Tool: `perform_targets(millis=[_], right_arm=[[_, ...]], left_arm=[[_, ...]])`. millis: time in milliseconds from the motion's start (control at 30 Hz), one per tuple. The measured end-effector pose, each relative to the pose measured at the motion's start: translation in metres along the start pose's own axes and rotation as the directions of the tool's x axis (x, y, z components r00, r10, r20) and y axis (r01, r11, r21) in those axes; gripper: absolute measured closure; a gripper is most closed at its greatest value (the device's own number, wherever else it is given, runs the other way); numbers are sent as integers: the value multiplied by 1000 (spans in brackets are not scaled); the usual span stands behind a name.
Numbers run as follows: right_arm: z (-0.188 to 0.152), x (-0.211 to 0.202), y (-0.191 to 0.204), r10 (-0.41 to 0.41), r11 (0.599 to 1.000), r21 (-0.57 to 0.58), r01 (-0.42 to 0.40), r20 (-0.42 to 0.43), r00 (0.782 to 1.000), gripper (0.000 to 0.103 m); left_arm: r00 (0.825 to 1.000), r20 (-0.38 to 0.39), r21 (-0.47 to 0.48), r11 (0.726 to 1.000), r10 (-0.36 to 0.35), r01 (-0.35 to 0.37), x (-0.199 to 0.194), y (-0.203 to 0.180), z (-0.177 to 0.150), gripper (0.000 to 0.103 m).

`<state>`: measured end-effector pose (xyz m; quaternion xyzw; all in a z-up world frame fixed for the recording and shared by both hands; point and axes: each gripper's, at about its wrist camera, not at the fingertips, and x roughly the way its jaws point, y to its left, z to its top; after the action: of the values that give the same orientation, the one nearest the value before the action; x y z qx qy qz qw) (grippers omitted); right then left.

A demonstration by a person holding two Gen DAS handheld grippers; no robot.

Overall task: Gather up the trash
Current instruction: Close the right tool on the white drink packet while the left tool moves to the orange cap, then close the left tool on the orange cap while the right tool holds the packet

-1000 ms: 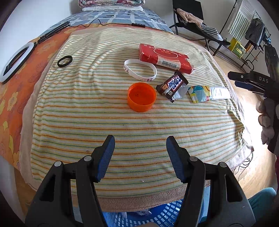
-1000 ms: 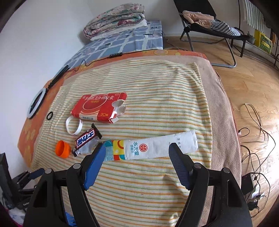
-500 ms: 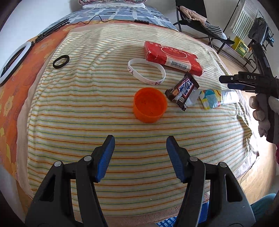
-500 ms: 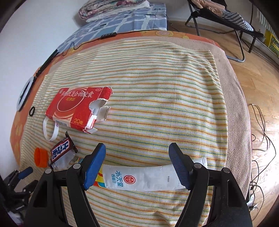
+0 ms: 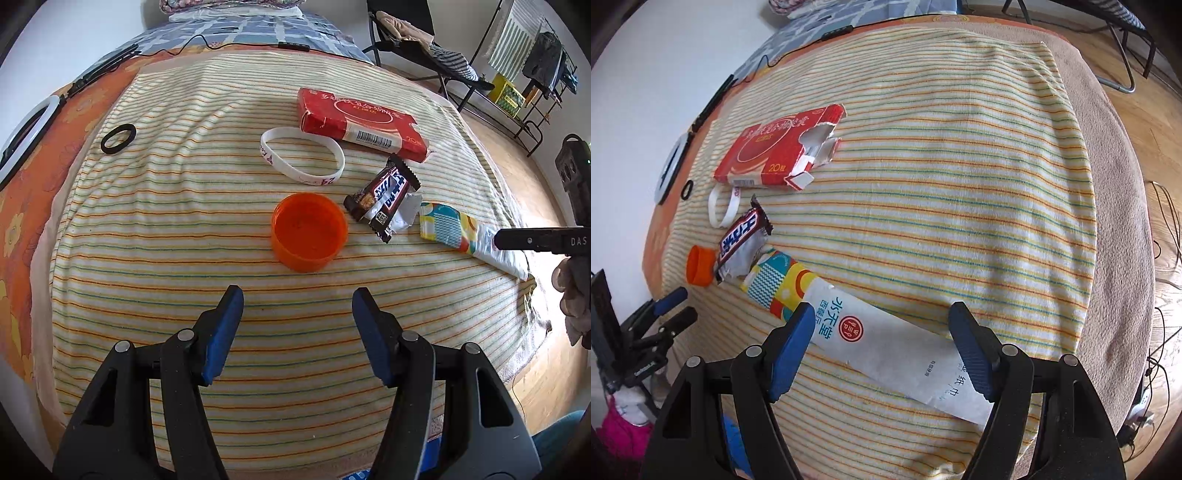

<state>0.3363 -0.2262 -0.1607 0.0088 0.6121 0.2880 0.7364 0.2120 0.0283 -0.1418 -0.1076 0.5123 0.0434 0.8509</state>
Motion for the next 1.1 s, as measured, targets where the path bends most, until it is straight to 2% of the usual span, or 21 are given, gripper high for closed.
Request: perform_targets(millis=[100, 233, 400, 633, 733, 800, 933, 967, 1033, 1067, 1100], right_arm=[[-15, -1, 14, 52, 997, -60, -54, -32, 998, 29], [-26, -1, 43, -25, 977, -214, 19, -23, 999, 29], [-30, 10, 70, -141, 918, -374, 130, 0, 990, 29], [-24, 26, 77, -218, 894, -398, 206, 14, 976, 29], [-24, 26, 75, -217, 903, -378, 204, 7, 976, 49], [-29, 20, 70, -213, 909, -366, 201, 8, 977, 55], [-29, 17, 67, -202, 921, -339, 192, 6, 979, 77], [-32, 14, 65, -200, 924, -333, 191, 7, 980, 81], [-33, 13, 64, -198, 926, -325, 191, 11, 980, 82], [-34, 13, 63, -198, 927, -322, 191, 12, 980, 83], [-35, 13, 63, -198, 928, -319, 192, 12, 980, 83]], left_arm=[[1000, 6, 5, 1000, 7, -7, 2, -1, 3, 40], [1000, 10, 12, 1000, 25, -25, 6, -2, 10, 40], [999, 20, 14, 1000, 28, -28, 9, -2, 19, 40], [999, 32, 8, 1000, 17, -17, 10, -2, 28, 40], [999, 38, 14, 1000, 11, -12, 11, -2, 30, 46], [999, 34, 18, 1000, -1, 0, 12, -3, 31, 53], [999, 43, 37, 999, 8, -10, 12, -7, 30, 55], [999, 44, 45, 999, 10, -12, 12, -8, 30, 55], [999, 46, 41, 999, 13, -15, 11, -9, 29, 55], [999, 40, 35, 999, 11, -12, 12, -8, 30, 52], [999, 36, 32, 999, 5, -6, 12, -8, 30, 45]])
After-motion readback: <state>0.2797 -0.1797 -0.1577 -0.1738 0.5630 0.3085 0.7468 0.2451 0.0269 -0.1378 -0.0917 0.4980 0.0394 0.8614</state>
